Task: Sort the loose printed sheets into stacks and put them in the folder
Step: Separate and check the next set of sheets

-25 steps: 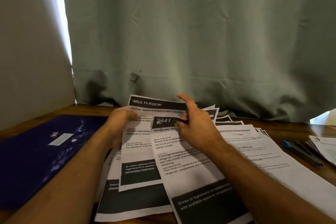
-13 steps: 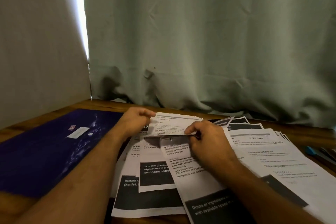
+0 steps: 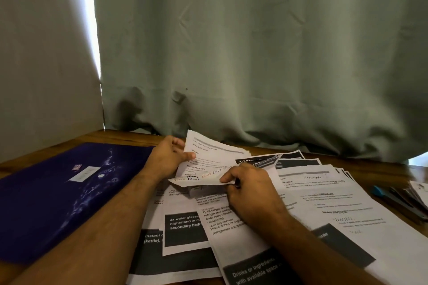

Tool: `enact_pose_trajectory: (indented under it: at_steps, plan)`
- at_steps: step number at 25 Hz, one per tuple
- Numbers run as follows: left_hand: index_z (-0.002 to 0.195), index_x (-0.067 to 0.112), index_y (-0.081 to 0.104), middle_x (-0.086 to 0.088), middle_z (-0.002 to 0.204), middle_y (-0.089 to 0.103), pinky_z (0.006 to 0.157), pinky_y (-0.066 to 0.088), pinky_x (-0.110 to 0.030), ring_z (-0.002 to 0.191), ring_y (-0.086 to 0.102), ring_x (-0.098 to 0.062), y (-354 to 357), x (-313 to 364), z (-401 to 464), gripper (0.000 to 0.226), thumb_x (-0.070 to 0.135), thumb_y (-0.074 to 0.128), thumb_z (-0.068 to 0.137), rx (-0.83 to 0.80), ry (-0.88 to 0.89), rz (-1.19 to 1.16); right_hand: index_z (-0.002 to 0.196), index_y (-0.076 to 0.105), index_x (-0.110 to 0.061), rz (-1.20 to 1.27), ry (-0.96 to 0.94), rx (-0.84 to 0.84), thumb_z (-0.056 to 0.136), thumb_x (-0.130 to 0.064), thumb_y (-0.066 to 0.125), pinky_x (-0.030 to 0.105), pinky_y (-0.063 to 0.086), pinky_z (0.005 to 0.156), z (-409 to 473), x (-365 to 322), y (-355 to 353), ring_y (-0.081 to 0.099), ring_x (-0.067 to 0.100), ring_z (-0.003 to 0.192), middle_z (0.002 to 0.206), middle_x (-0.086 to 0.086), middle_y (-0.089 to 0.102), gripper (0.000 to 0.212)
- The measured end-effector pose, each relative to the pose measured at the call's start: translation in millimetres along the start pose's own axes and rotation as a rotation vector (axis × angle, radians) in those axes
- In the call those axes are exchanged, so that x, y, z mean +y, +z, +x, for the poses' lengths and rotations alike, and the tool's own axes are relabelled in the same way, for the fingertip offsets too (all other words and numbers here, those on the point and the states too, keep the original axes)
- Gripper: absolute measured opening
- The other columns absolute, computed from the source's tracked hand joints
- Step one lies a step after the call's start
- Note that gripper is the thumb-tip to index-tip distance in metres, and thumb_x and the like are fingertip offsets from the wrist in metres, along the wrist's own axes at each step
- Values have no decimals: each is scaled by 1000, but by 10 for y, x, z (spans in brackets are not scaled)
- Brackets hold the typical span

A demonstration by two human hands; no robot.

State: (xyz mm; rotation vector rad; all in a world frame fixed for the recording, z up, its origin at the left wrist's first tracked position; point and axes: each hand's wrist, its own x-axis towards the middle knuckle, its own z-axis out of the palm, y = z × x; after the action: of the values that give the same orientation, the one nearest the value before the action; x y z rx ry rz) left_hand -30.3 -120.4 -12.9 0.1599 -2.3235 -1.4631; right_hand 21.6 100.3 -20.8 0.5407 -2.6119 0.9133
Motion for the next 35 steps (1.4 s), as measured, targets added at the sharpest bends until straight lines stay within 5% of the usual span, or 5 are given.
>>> enact_pose_trajectory:
  at_steps: [15, 21, 25, 31, 35]
  plan:
    - [113, 22, 56, 1, 101, 73, 70, 59, -31, 88, 73, -16, 26, 180, -124, 13, 30, 55, 102, 91, 33, -236, 113, 65, -31, 10, -113, 148, 98, -33, 54, 18, 46, 92, 125, -28, 4, 53, 3, 98, 112, -13, 53, 19]
    - [113, 22, 57, 8, 99, 69, 62, 57, -21, 87, 71, -8, -201, 520, -174, 16, 33, 51, 103, 385, 290, -261, 118, 64, -32, -23, -58, 88, 98, -32, 53, 20, 47, 95, 167, 6, 81, 50, 1, 91, 111, -12, 52, 23]
    - [114, 15, 61, 4, 103, 71, 65, 59, -21, 87, 70, -8, -404, 1047, -227, 27, 37, 49, 104, 432, 527, -135, 136, 34, -51, 169, -45, 113, 96, -26, 57, 32, 49, 97, 131, -13, 9, 54, 1, 104, 114, -20, 53, 53]
    - [107, 13, 61, 8, 93, 67, 61, 56, -14, 81, 68, -6, -637, 1916, -395, 23, 32, 47, 106, 540, 754, -76, 89, 31, -44, 221, -150, 325, 95, -26, 61, 13, 48, 58, 132, -97, -352, 59, -1, 73, 82, -14, 58, 35]
    - [104, 18, 58, 13, 91, 63, 59, 52, -6, 76, 63, 1, -724, 2322, -552, 16, 29, 47, 106, 589, 869, -37, 76, 39, -39, 136, -276, 370, 96, -17, 54, 16, 40, 61, 155, -172, -607, 52, 0, 72, 79, -15, 52, 33]
